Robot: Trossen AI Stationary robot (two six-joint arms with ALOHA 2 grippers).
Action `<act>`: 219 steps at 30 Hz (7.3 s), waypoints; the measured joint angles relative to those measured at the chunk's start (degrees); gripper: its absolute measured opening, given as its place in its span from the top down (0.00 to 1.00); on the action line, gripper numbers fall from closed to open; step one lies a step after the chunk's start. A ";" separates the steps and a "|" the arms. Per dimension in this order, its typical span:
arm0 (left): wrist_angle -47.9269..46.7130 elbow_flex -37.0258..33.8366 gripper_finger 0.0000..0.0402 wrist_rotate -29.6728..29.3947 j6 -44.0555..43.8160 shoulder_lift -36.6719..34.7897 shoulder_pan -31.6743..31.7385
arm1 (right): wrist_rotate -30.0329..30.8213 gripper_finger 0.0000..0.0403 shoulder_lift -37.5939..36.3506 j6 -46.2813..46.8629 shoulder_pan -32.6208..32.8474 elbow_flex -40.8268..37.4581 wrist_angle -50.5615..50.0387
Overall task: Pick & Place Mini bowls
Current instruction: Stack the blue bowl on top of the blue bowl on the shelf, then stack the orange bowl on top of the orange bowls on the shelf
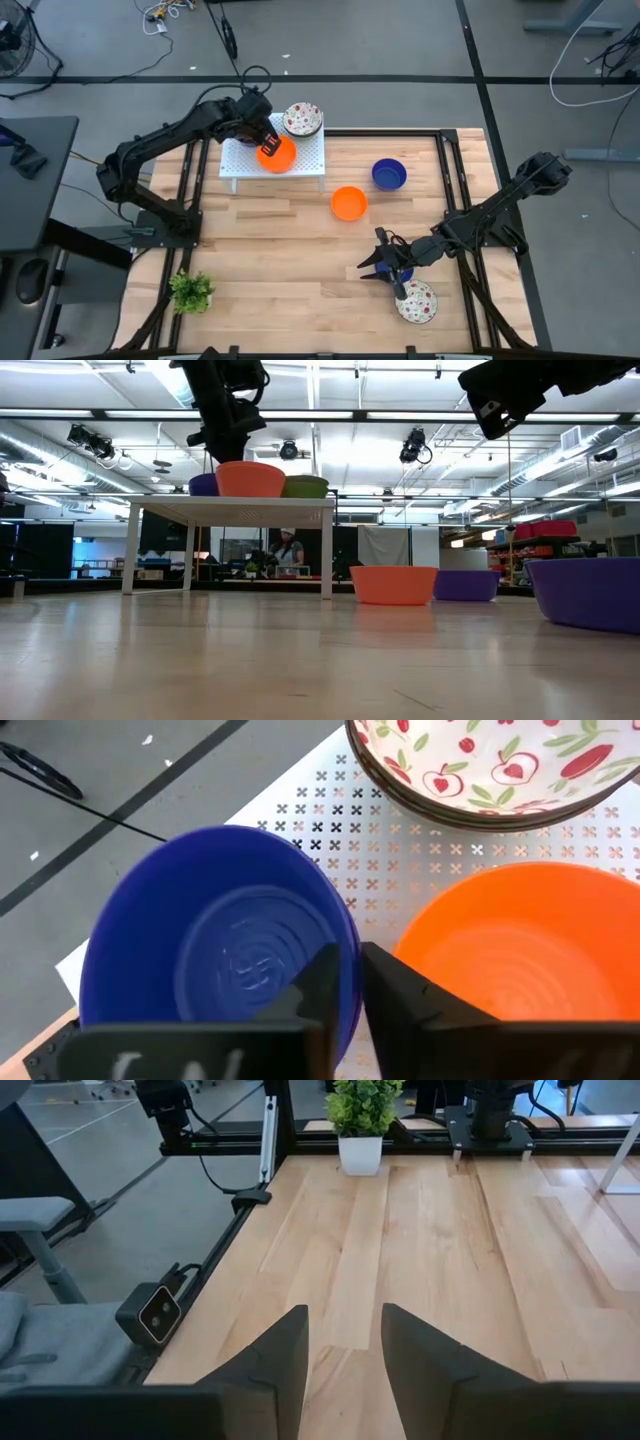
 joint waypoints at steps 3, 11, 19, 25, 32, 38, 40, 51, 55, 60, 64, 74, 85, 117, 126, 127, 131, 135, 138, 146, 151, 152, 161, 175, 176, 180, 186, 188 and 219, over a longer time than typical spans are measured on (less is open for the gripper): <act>-0.03 0.00 0.77 0.10 0.00 0.00 0.00 | -0.01 0.68 -0.02 0.00 -0.02 0.00 0.00; -0.96 0.00 0.62 -1.30 0.20 -0.13 1.42 | 0.00 0.68 0.00 0.00 -0.01 0.00 -0.28; -0.97 0.00 0.96 -0.25 1.43 -0.13 1.73 | 0.02 0.68 0.00 0.00 -0.01 0.00 -0.51; -0.90 0.00 0.90 -1.26 1.52 -0.13 1.48 | 0.02 0.68 0.00 0.00 0.01 0.00 -0.50; -0.59 0.01 0.80 -1.21 -0.89 -1.60 1.44 | 0.00 0.68 0.00 0.00 0.00 0.00 -0.55; -0.54 0.02 0.83 -0.45 -3.26 -5.11 1.66 | -0.01 0.68 0.00 0.00 -0.02 0.00 -0.61; 0.09 0.02 0.85 -0.17 -3.32 -6.30 1.66 | 0.02 0.68 0.00 -0.04 -0.01 0.00 -0.61; 6.29 0.07 0.98 -0.28 -2.68 -1.60 1.64 | 0.00 0.68 0.00 -0.04 0.00 -0.02 -0.55; 6.88 0.02 0.99 -0.36 -1.53 1.36 1.65 | 0.02 0.68 0.00 0.00 -0.01 0.00 -0.55; 7.06 0.02 0.98 0.08 -1.49 1.99 2.29 | 0.02 0.68 0.00 -0.03 0.00 -0.02 -0.57; 6.96 0.02 0.99 0.70 -1.53 0.60 2.32 | 0.02 0.68 0.00 -0.02 -0.01 -0.02 -0.60; 8.41 0.02 0.99 0.96 -3.14 -2.66 2.29 | 0.02 0.68 0.00 -0.13 0.01 -0.02 -0.63; 7.41 0.02 0.99 0.21 -4.09 2.89 2.29 | 0.00 0.68 0.00 0.00 0.00 -0.02 -0.86; 4.33 -0.89 0.99 -5.16 -5.64 1.40 2.91 | -0.01 0.68 0.00 0.00 -0.01 -0.02 -1.07; 6.66 -5.57 0.99 -4.70 -4.65 1.45 2.82 | 0.02 0.68 0.00 0.00 -0.02 -0.02 -1.11; 6.67 -5.55 0.99 -4.82 -4.55 1.20 2.82 | 0.00 0.68 0.00 0.00 0.00 -0.02 -1.11; 6.51 -4.70 0.99 -4.59 -4.10 -1.13 2.82 | 0.02 0.68 0.00 -0.17 0.00 -0.02 -1.14; 6.47 -3.91 0.99 -4.03 -3.43 -5.92 1.95 | 0.02 0.68 -0.01 -0.17 0.00 -0.02 -2.02; 5.67 -4.10 0.99 -4.28 -1.72 -11.40 -0.65 | 0.07 0.68 -0.60 0.55 -0.02 -0.02 -5.69; 14.45 -22.43 0.99 -11.02 -1.90 -29.63 -16.39 | 10.94 0.68 -5.75 6.20 -1.54 -0.04 -19.94; 32.37 -40.68 0.99 -11.49 -4.13 -37.73 -28.78 | 6.95 0.68 -4.94 7.36 -7.84 -0.04 -21.54; 36.50 -43.58 0.99 -11.49 -4.12 -38.39 -31.37 | 4.51 0.68 -4.11 6.28 -9.74 -0.04 -21.38; 56.05 -52.50 0.99 -17.08 -1.20 -37.36 -50.63 | -7.35 0.63 8.34 -9.29 -25.54 3.13 -17.89; 60.38 -52.48 0.99 -20.70 3.34 -37.29 -56.11 | -12.90 0.71 19.80 -24.25 -31.47 14.69 -34.03; 60.44 -52.48 0.99 -20.66 3.87 -37.29 -56.11 | -13.30 0.76 19.80 -24.41 -31.45 14.69 -34.53; 61.12 -52.46 0.99 -20.31 5.87 -36.82 -56.36 | -13.57 0.94 19.23 -24.46 -30.05 14.70 -35.70; 72.38 -52.43 0.99 -16.54 13.54 -29.38 -57.72 | -18.96 0.95 18.00 -24.39 -24.14 16.43 -34.74; 77.27 -52.43 0.99 -15.96 15.22 -26.01 -57.71 | -20.69 0.97 17.92 -24.44 -22.01 17.37 -33.65; 48.34 -13.54 0.59 5.11 23.71 15.76 -57.29 | -22.69 0.99 17.84 -28.48 -9.52 24.17 -29.18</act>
